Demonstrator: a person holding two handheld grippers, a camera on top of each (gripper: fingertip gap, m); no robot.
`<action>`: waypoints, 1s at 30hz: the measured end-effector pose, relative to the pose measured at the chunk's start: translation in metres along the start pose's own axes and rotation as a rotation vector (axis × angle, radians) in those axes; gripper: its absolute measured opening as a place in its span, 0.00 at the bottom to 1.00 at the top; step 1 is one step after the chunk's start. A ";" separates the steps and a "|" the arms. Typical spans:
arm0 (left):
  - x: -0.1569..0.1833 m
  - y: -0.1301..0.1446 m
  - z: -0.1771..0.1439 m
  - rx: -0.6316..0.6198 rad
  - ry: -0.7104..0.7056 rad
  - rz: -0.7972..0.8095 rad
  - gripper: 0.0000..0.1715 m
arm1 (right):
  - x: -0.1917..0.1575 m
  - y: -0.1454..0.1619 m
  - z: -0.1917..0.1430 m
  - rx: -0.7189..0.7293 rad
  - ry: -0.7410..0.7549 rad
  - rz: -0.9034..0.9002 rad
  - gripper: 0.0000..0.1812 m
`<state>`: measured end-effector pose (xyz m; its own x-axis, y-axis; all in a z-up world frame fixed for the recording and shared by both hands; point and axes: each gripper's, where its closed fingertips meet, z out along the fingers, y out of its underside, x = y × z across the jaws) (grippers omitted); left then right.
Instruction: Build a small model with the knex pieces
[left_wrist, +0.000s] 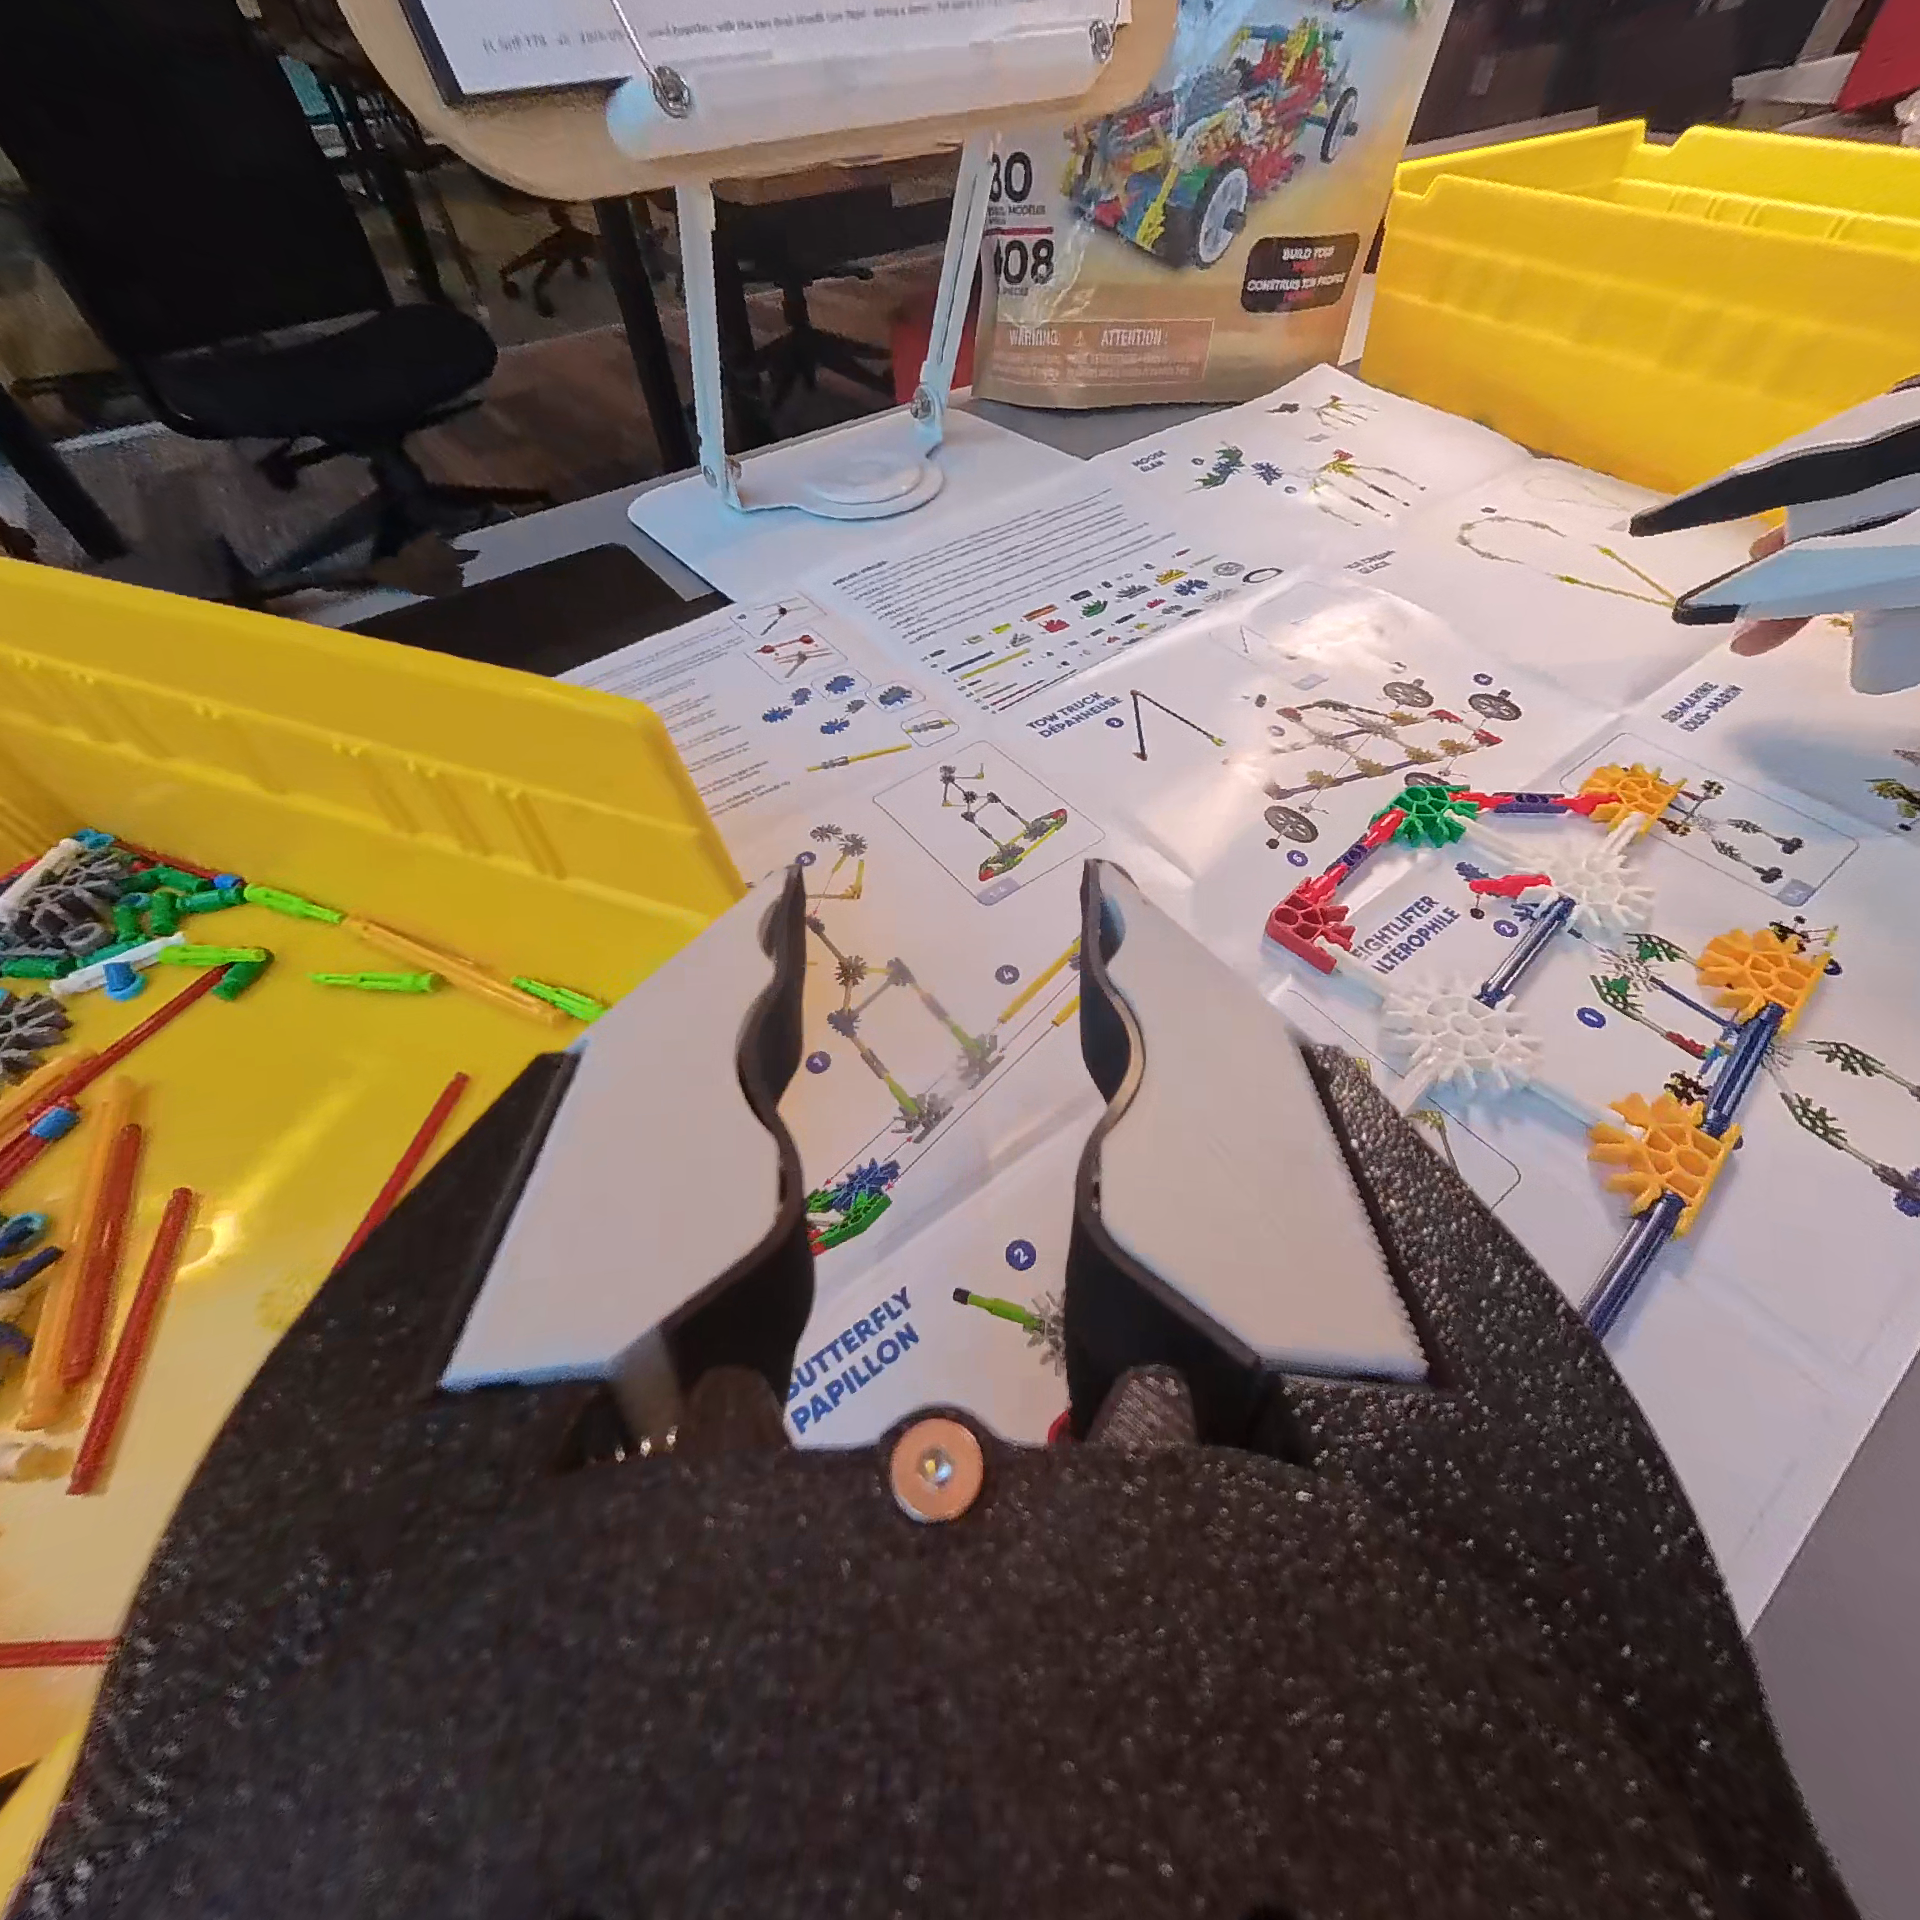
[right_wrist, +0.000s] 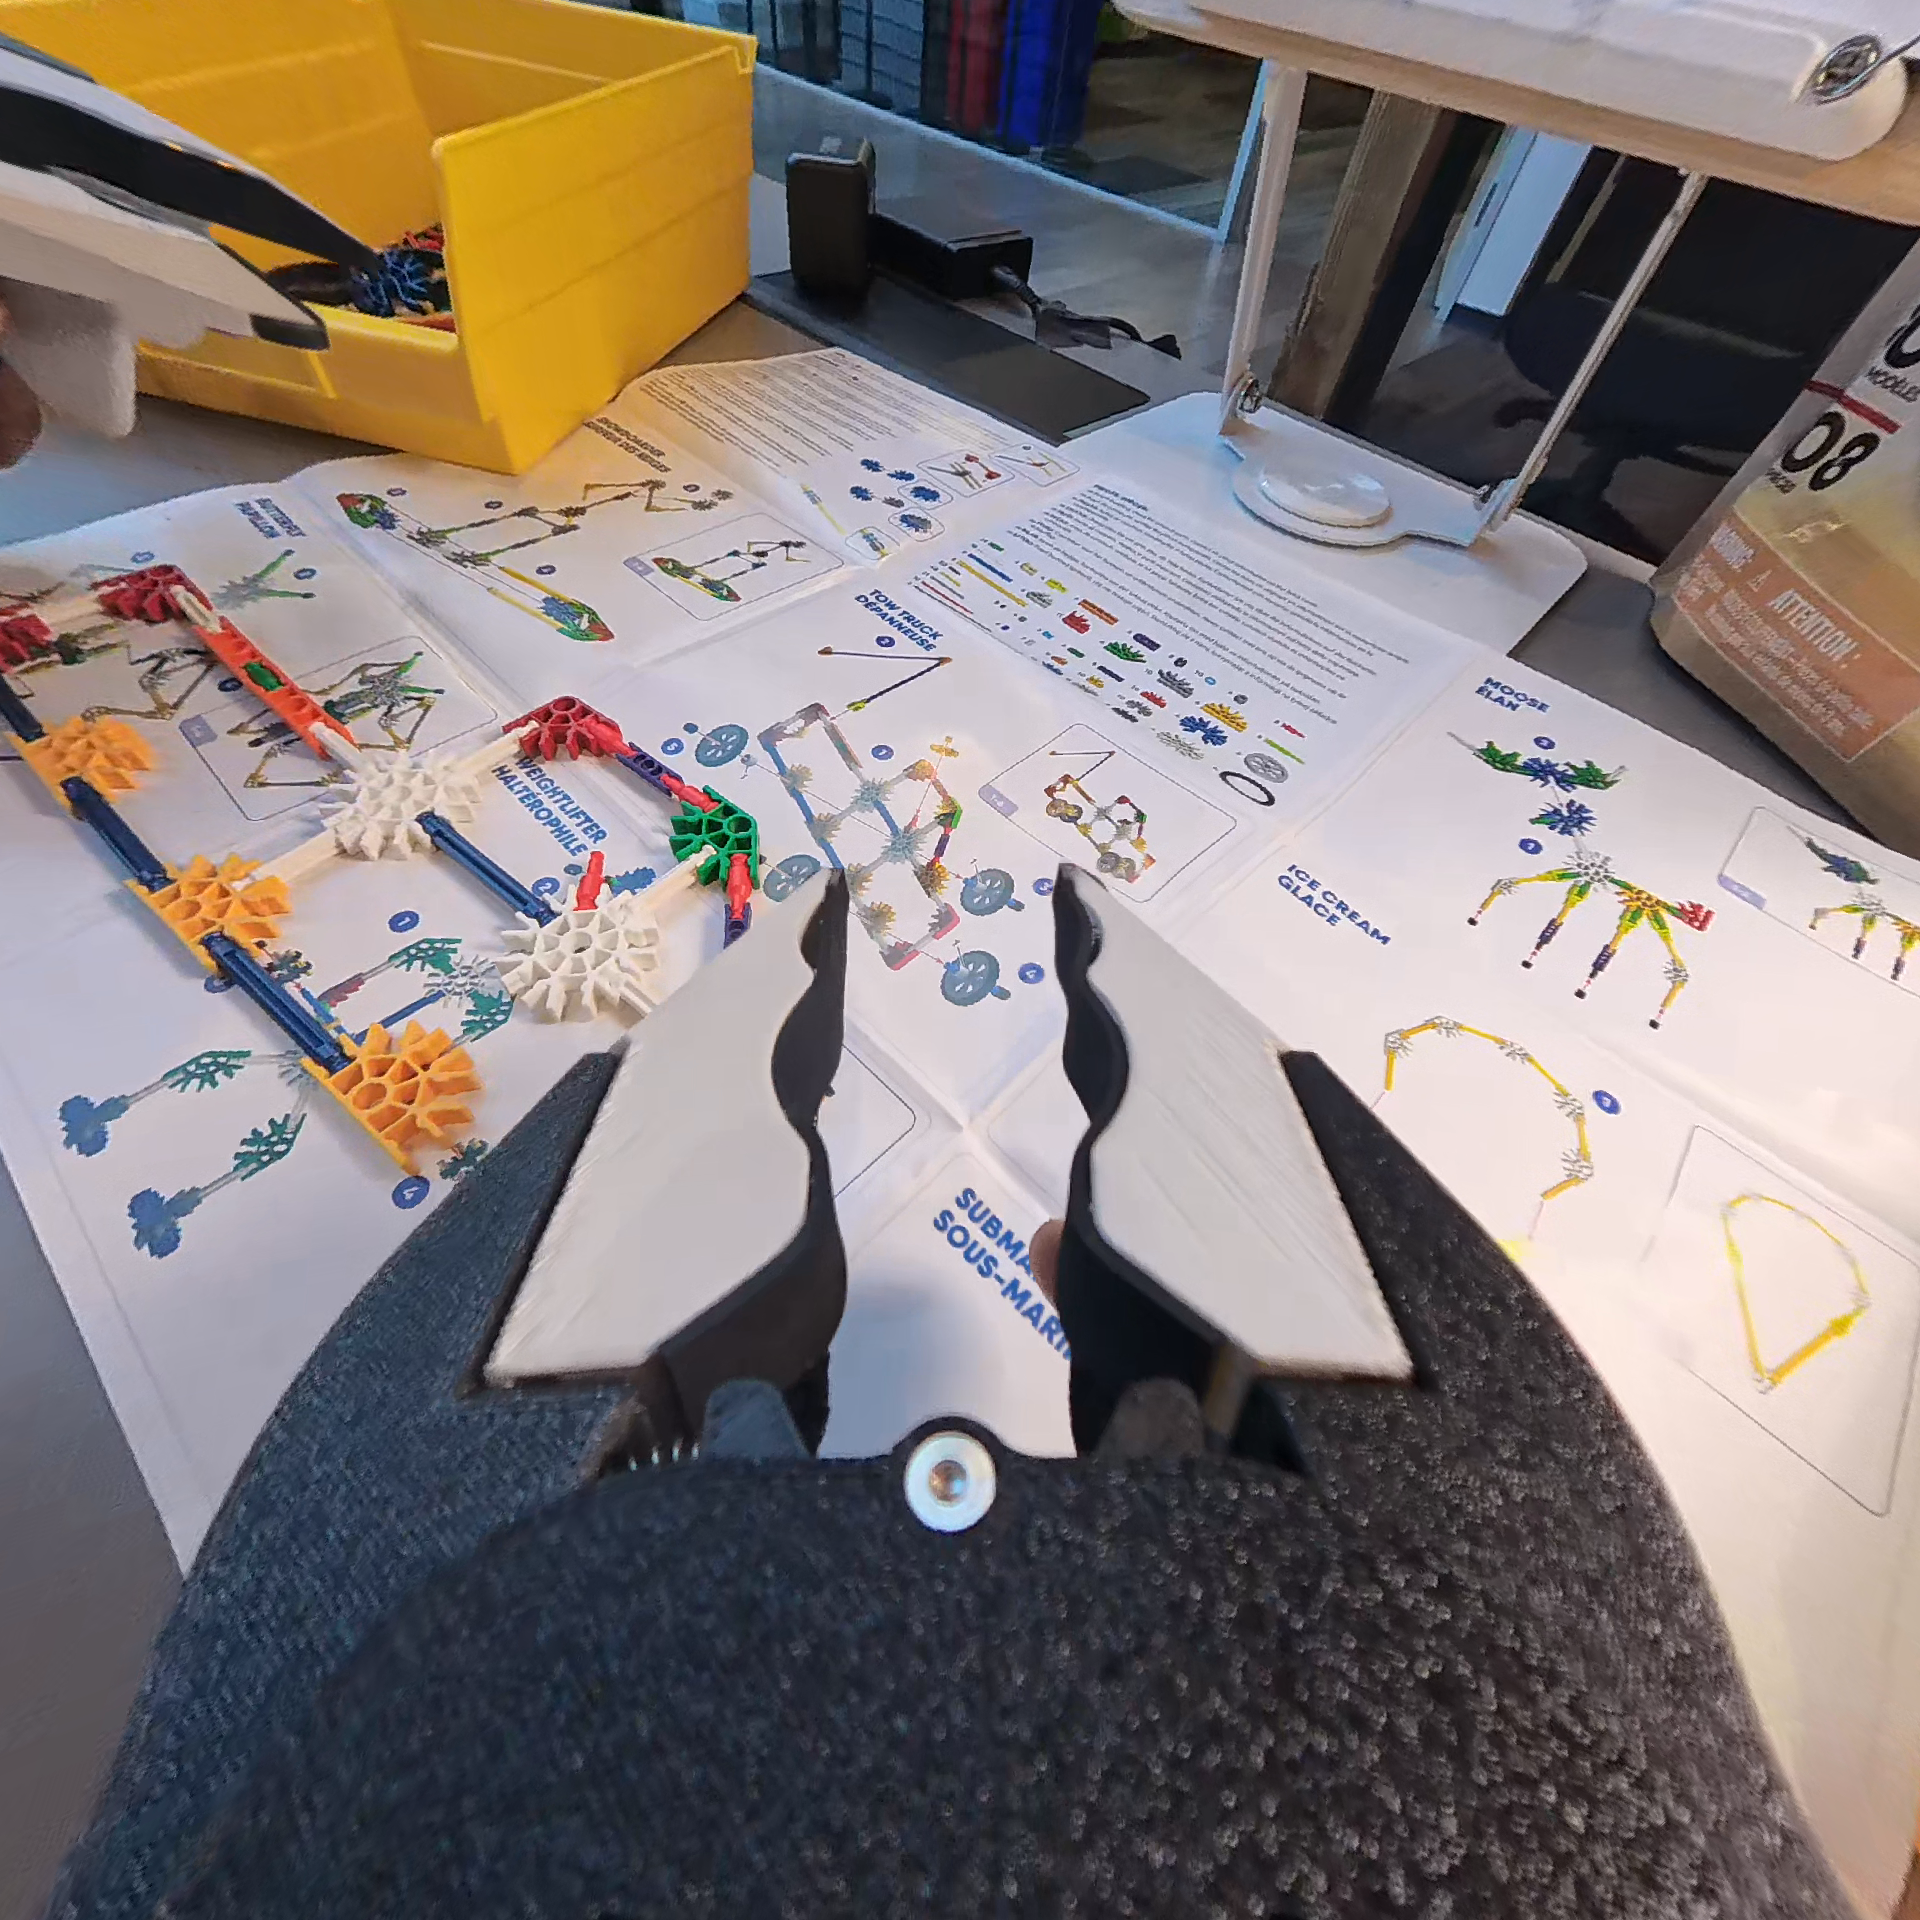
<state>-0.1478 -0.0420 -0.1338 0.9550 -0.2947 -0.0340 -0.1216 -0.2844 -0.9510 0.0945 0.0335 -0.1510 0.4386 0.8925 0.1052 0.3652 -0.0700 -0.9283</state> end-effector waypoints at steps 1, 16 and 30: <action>0.001 0.001 0.001 -0.004 0.005 0.001 0.29 | 0.000 0.001 0.000 -0.004 0.005 -0.004 0.21; 0.009 0.010 0.003 -0.050 0.081 0.008 0.28 | 0.004 0.002 0.000 -0.006 0.009 0.019 0.17; 0.065 0.088 -0.029 -0.455 0.497 0.276 0.15 | 0.001 0.004 0.001 -0.016 0.007 -0.002 0.15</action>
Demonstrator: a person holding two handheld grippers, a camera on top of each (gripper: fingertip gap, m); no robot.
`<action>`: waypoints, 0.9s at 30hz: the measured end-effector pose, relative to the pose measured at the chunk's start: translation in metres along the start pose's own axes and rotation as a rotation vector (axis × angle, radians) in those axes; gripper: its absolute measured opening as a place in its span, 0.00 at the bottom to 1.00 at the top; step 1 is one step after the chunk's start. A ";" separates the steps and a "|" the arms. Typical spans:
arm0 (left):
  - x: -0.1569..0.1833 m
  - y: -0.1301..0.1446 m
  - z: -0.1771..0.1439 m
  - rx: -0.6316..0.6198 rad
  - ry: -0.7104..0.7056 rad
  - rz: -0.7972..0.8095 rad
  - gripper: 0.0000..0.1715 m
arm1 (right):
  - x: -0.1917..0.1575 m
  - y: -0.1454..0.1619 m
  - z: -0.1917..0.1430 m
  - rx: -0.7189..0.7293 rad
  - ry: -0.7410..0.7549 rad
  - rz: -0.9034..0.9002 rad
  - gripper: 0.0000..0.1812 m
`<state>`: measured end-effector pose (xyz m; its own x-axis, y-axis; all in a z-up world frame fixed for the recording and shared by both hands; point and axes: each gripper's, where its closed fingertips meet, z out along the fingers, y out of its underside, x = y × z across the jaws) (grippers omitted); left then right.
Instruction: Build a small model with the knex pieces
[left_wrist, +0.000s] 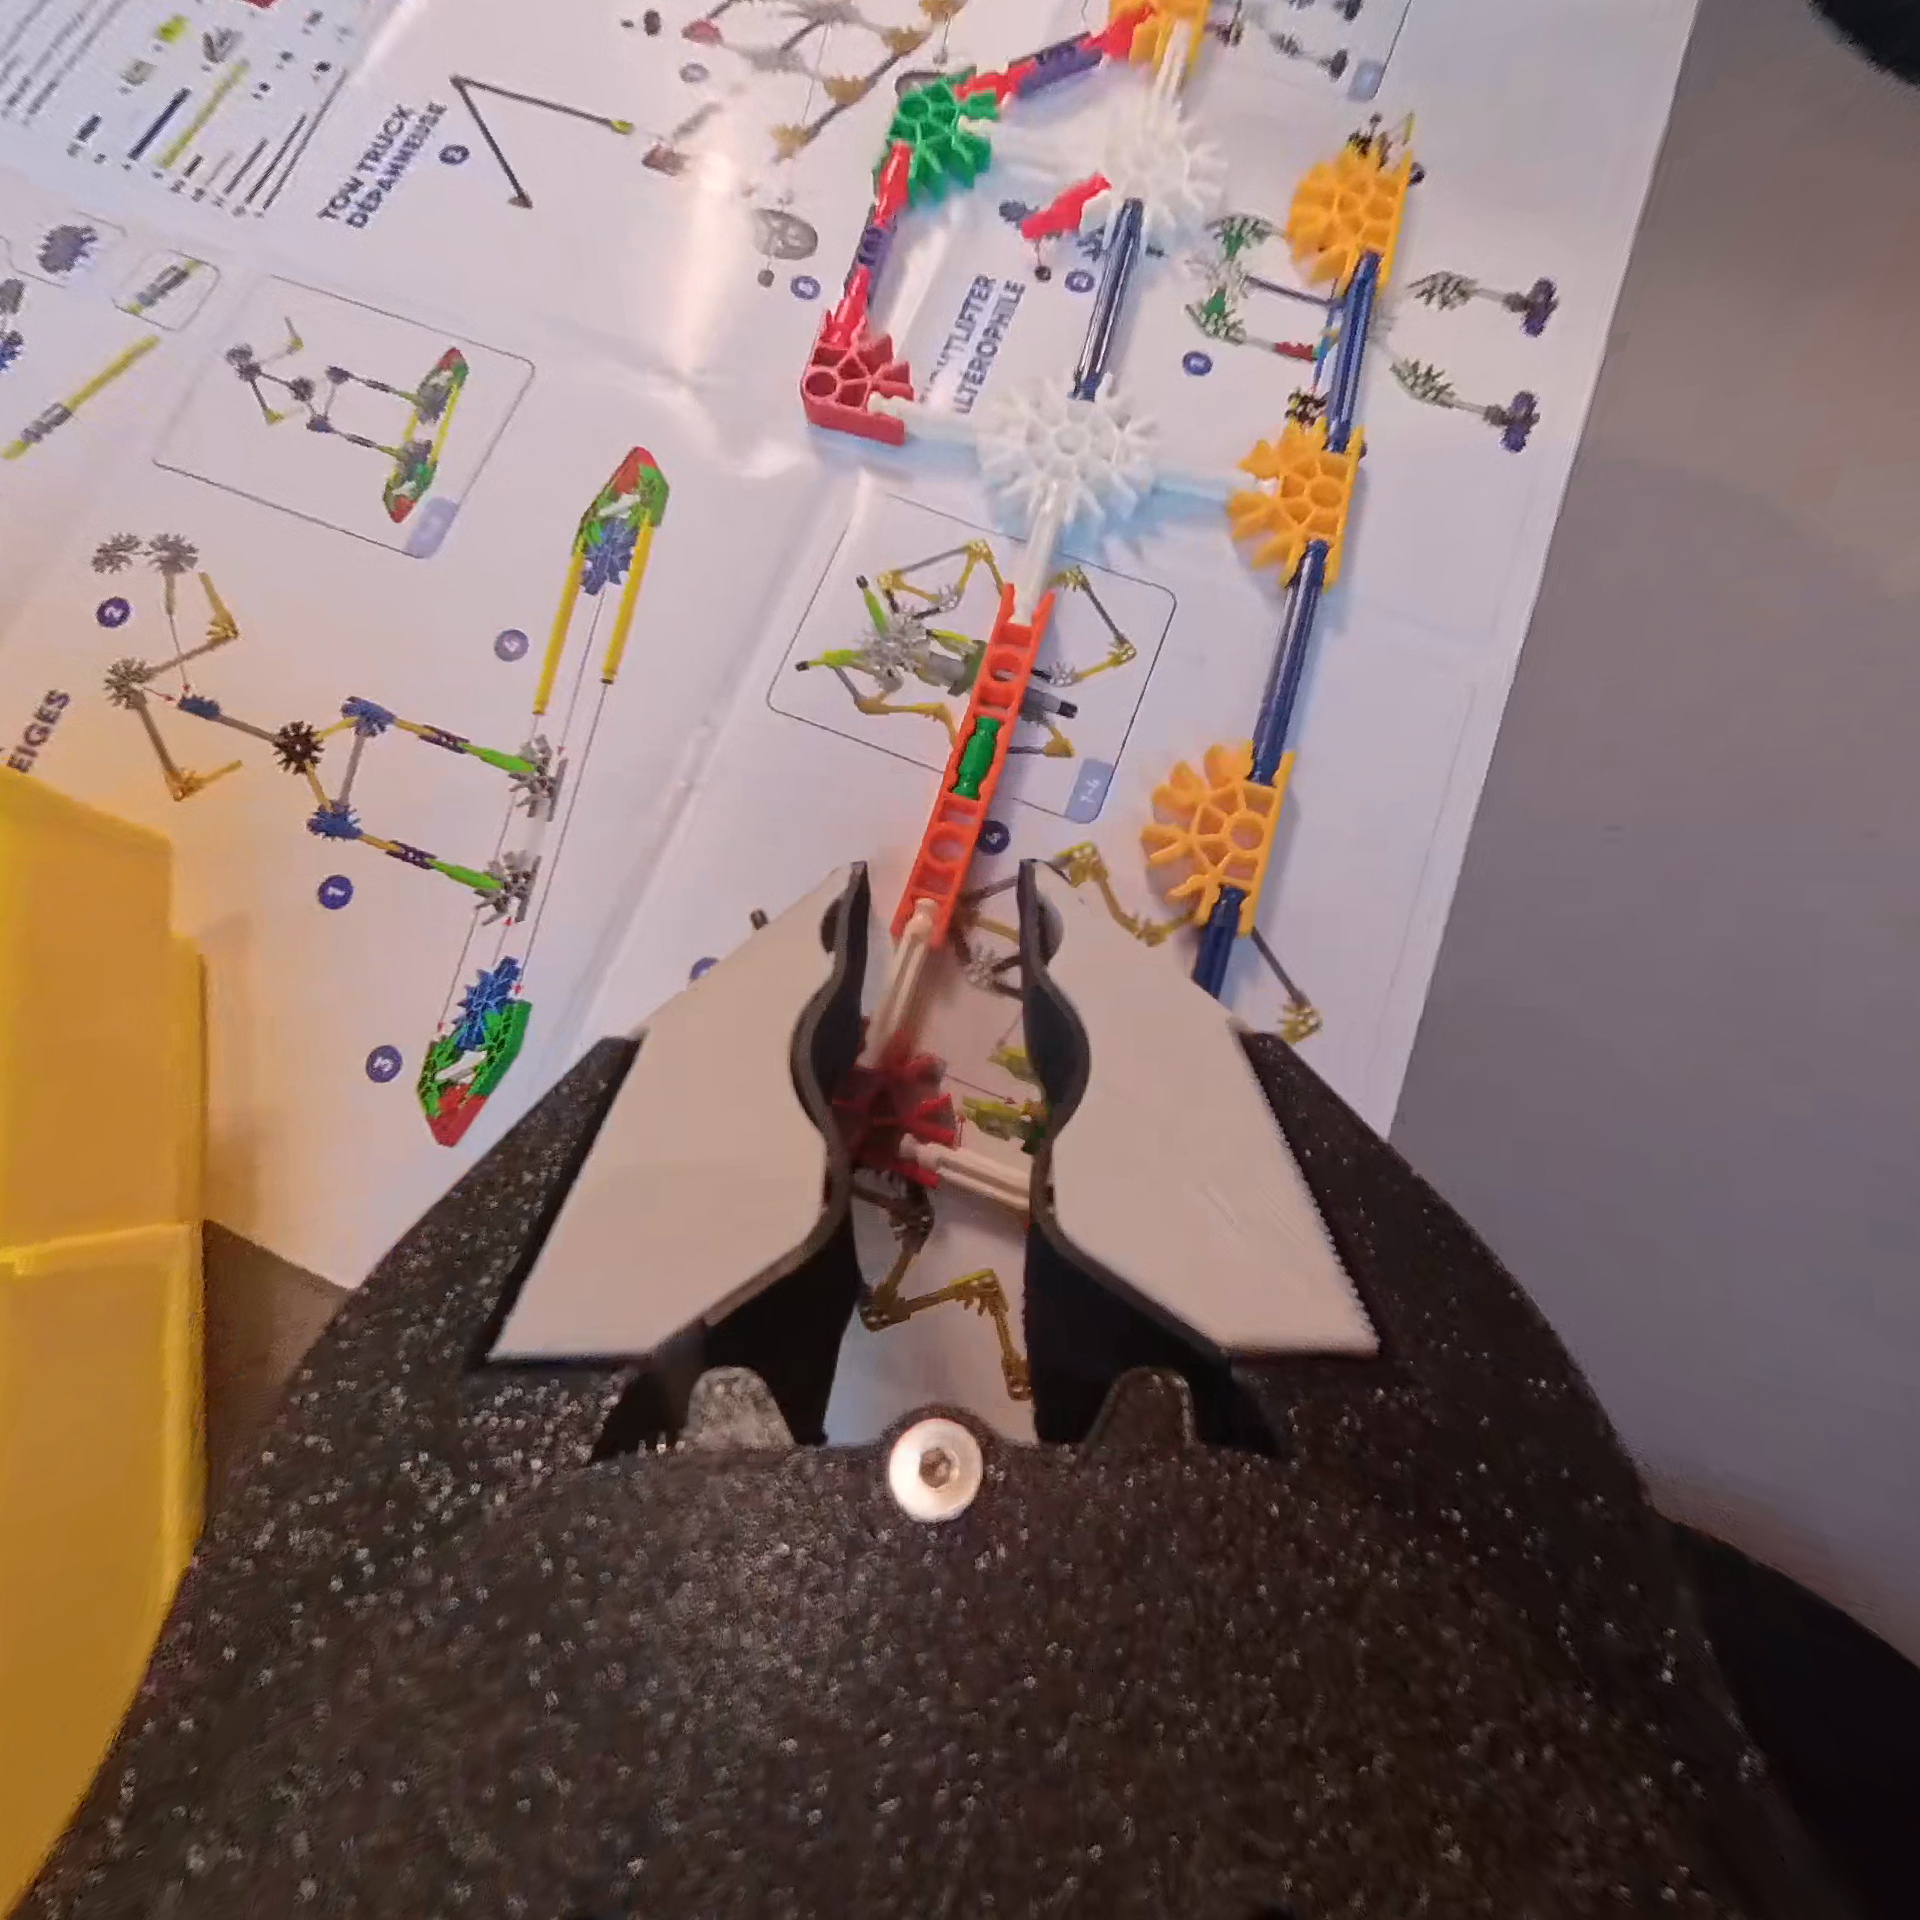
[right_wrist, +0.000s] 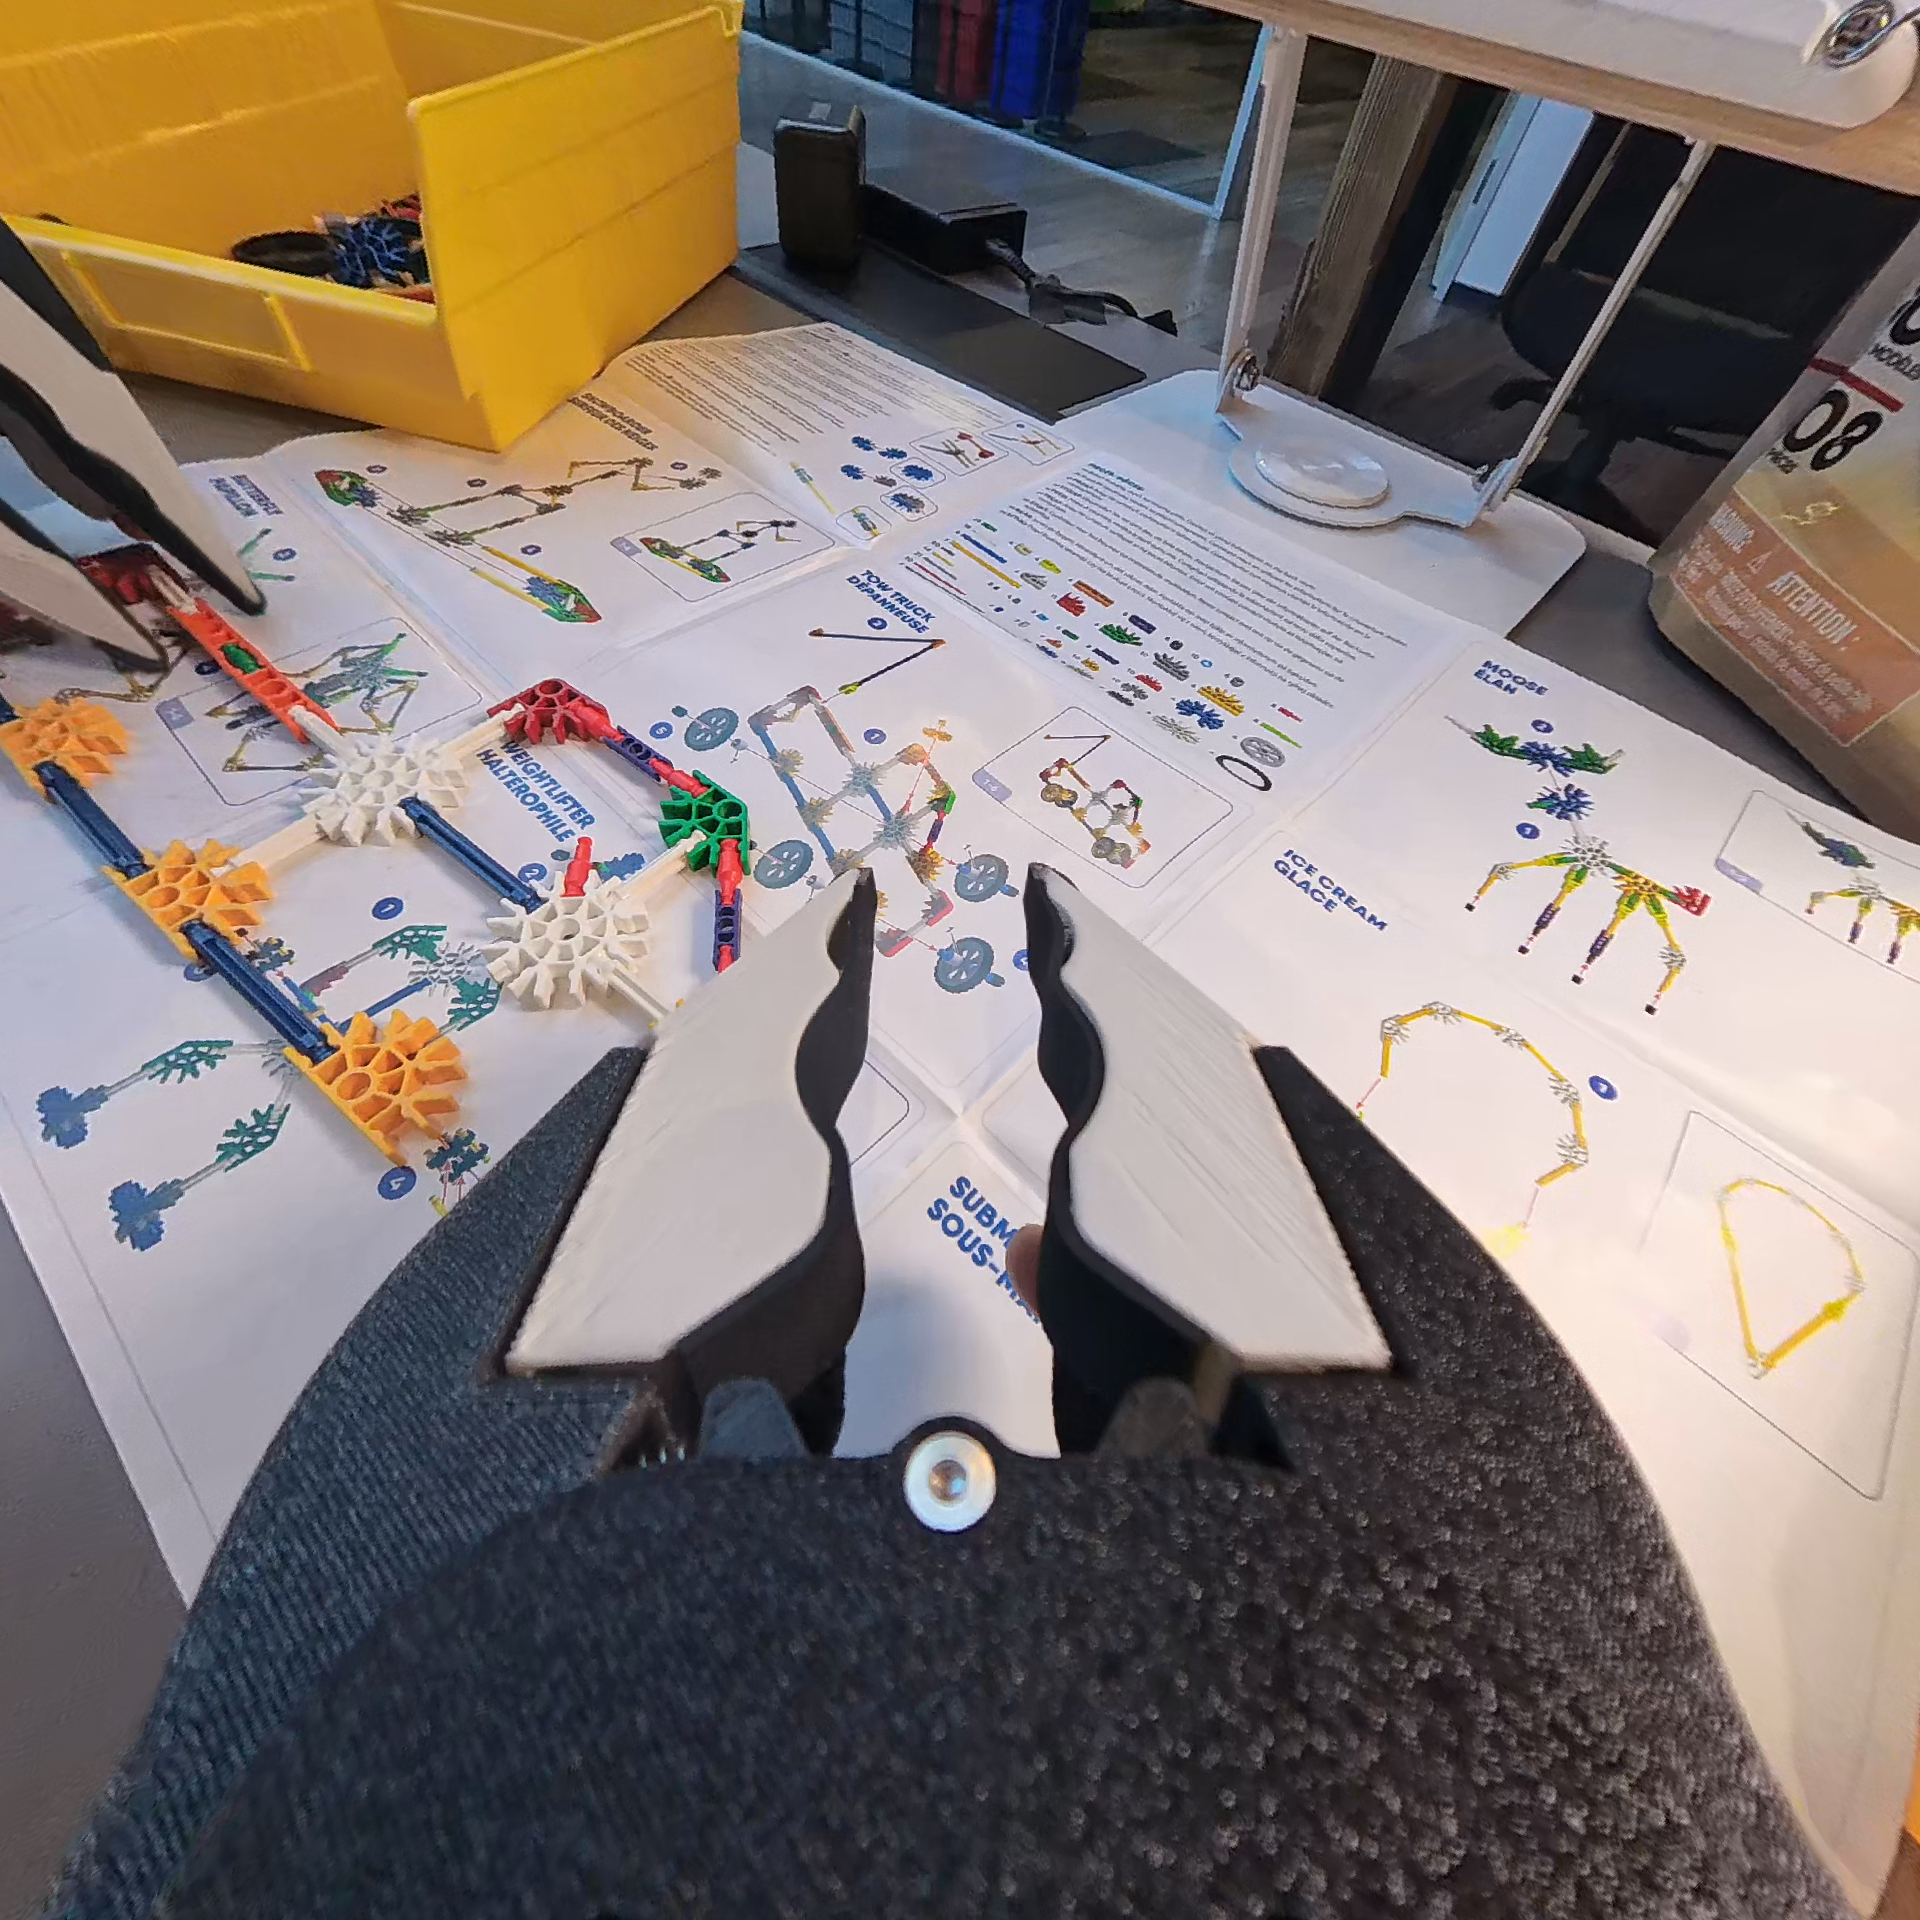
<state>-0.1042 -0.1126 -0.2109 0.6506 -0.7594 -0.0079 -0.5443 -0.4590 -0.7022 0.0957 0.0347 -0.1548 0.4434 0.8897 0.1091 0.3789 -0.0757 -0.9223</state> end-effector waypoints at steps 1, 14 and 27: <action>-0.001 -0.001 0.000 0.006 -0.008 0.006 0.12 | 0.000 0.000 0.000 0.001 -0.002 -0.001 0.15; -0.038 -0.010 -0.007 0.070 -0.207 -0.015 0.11 | 0.005 0.001 -0.007 0.009 0.015 0.013 0.15; -0.044 -0.010 -0.018 0.101 -0.194 -0.121 0.18 | 0.011 -0.006 -0.012 0.047 0.042 0.048 0.15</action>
